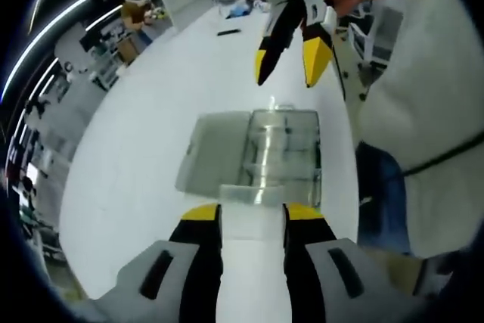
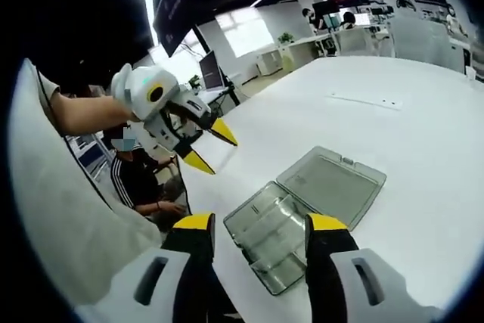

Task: Insert the divider into the dual guide fixture by aligning both edges with the guide slots and pushing it downward to the bottom, including one-sided entry, uneven engagement, binding, and posture correction.

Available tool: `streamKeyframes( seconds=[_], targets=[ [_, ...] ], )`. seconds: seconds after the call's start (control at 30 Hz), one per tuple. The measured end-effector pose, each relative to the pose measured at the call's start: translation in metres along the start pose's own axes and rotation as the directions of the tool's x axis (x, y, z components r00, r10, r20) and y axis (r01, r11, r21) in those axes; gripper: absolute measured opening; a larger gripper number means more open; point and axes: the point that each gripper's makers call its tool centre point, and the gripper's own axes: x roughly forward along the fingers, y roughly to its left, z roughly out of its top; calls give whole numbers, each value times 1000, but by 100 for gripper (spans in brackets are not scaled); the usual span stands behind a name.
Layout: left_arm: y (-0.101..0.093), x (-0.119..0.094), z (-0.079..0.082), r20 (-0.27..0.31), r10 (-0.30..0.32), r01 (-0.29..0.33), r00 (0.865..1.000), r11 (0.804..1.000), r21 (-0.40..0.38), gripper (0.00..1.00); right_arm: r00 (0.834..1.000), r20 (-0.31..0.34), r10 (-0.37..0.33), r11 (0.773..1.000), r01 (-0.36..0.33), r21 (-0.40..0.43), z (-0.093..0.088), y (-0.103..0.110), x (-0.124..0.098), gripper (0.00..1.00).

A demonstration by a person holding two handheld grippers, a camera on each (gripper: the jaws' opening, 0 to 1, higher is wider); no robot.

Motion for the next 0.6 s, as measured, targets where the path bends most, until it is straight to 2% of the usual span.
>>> streamKeyframes(
  seconds=[0.23, 0.6],
  targets=[
    [-3, 3, 16, 43, 10, -10, 999, 1000, -6, 27, 1000, 9, 3, 998, -4, 55, 3, -1, 2, 38],
    [-13, 9, 34, 79, 22, -22, 997, 1000, -6, 27, 1000, 20, 13, 991, -16, 129, 9, 1, 8, 28]
  ],
)
